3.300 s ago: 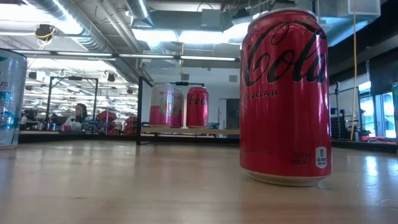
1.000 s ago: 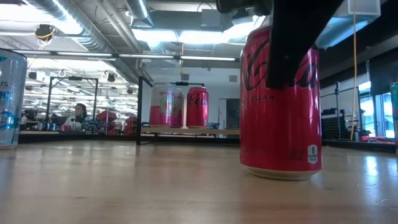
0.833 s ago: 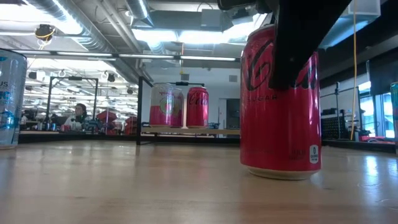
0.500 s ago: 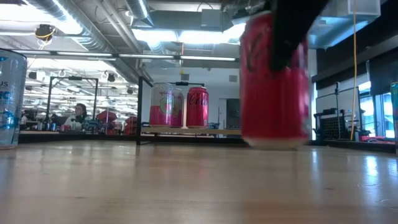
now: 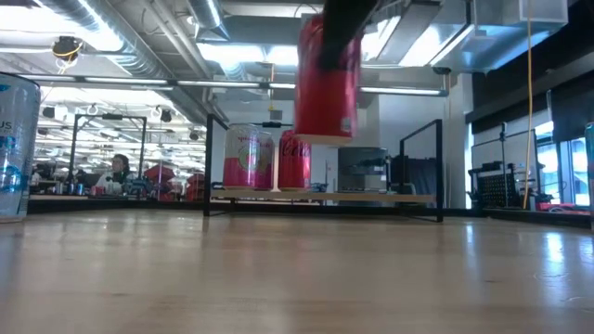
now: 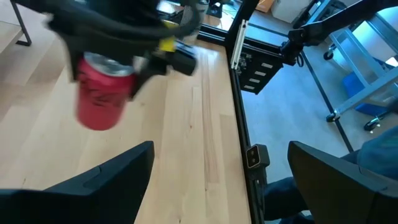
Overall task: Place canned beverage on shelf
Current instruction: Put the red soda can on the shelf aligned with the other red soda can
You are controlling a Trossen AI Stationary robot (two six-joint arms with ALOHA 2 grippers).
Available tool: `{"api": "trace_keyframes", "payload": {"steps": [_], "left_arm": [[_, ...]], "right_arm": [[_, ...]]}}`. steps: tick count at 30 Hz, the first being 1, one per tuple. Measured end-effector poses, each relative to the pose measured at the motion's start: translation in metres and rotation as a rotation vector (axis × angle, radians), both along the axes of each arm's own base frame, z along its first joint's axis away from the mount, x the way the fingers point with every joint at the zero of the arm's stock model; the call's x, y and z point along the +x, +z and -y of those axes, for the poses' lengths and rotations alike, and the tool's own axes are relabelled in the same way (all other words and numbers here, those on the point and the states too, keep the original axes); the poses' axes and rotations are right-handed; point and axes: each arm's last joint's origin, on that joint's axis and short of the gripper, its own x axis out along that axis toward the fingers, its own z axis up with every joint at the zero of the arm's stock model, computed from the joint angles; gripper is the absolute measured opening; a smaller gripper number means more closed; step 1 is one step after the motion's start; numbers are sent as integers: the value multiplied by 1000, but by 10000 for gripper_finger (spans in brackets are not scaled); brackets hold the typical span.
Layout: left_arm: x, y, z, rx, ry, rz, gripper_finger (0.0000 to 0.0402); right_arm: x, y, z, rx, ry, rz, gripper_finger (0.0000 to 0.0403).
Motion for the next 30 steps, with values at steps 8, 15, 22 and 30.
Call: {"api": "trace_keyframes", "payload": {"steps": [8, 15, 22, 30], "left_arm": [[0, 0, 0, 1, 0, 0, 360], [0, 0, -1, 14, 22, 7, 360], [1, 0, -3, 67, 68, 28, 360], [1, 1, -3, 76, 85, 34, 360]], "right_arm": [[11, 3, 49, -39, 1, 15, 276], [18, 5, 94, -53, -30, 56, 280], [24, 6, 129, -69, -43, 116, 276], [32, -7, 168, -57, -99, 165, 279]]}}
